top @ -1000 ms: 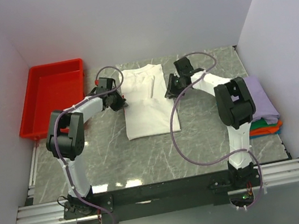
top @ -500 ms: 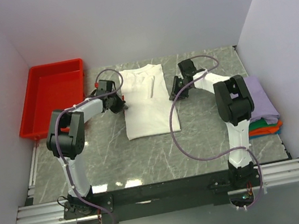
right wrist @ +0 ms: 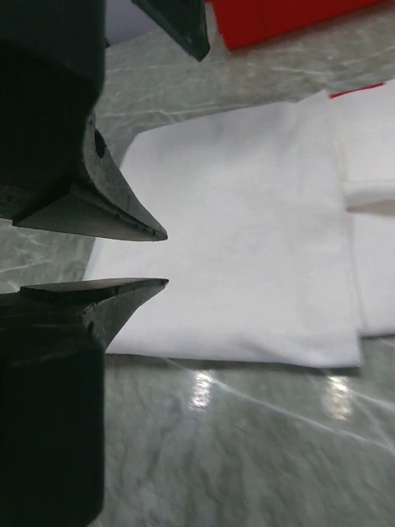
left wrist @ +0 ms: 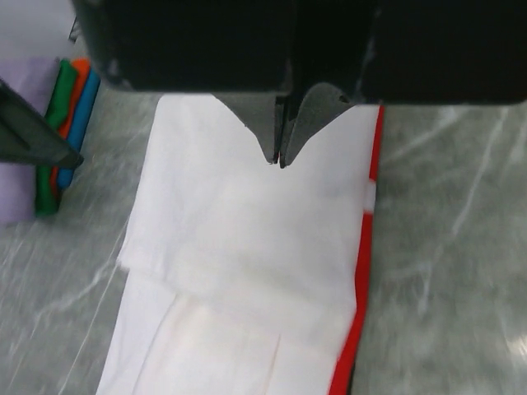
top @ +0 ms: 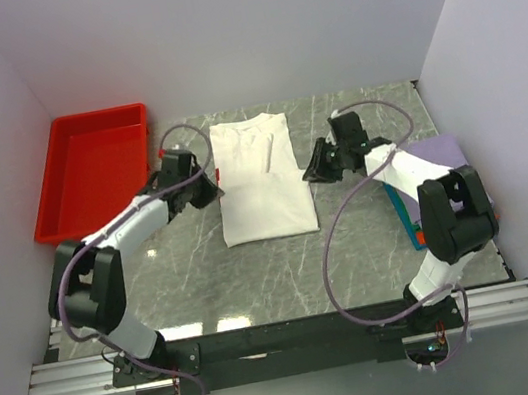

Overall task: Fold and stack the t-shirts
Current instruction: Fold the tshirt

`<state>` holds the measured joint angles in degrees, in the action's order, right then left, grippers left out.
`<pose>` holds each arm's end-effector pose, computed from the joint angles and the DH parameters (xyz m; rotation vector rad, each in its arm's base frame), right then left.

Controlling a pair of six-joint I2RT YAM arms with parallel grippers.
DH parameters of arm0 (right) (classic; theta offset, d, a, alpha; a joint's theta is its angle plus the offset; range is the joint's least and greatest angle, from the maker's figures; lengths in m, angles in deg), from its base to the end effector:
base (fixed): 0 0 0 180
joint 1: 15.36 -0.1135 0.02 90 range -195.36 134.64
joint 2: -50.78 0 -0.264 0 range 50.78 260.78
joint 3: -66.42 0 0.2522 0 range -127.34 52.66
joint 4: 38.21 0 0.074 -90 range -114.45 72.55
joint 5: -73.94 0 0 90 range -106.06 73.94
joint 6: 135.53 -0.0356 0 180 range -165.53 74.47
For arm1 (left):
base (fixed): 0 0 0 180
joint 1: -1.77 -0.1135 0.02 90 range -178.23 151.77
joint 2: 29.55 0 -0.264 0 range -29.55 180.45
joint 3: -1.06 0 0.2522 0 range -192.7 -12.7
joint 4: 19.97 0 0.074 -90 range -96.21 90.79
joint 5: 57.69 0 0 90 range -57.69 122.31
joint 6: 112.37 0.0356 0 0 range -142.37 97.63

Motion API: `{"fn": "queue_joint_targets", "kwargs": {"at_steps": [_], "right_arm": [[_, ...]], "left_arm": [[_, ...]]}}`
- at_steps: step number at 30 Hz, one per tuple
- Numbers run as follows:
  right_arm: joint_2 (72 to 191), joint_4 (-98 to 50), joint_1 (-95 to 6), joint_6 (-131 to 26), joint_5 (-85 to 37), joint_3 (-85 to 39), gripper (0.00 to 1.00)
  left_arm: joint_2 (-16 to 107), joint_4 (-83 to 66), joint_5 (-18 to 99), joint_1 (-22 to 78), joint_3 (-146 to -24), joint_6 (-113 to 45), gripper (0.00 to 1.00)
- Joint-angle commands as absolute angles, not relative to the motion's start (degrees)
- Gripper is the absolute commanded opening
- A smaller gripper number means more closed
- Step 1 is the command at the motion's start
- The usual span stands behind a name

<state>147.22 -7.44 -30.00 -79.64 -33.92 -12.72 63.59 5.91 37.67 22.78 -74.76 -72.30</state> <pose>0.3480 0.1022 0.2206 0.2739 2.4855 0.7519 0.3302 -0.1304 0.2271 -0.5604 2.3709 -0.7045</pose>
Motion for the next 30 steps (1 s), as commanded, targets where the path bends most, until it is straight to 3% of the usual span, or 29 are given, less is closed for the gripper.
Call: {"fn": "queue_joint_targets", "kwargs": {"at_steps": [1,11,25,30], "right_arm": [[142.98,-12.93,-33.9,-81.65,-34.96,-4.85,0.32],[139.9,-20.58,-36.63,-82.97,-35.22,10.91,0.32],[132.08,-17.6,-34.35,-81.92,-31.52,15.3,0.36],[130.94,-18.12,-34.44,-81.83,-31.88,16.71,0.45]], "left_arm": [[59.57,1.63,40.04,25.75,-66.95,-75.1,0.01],[58.52,-7.6,40.39,29.54,-50.25,-78.61,0.01],[47.71,0.73,35.12,29.02,-48.74,-77.74,0.01],[47.09,1.09,34.95,28.92,-47.77,-77.47,0.13]]}}
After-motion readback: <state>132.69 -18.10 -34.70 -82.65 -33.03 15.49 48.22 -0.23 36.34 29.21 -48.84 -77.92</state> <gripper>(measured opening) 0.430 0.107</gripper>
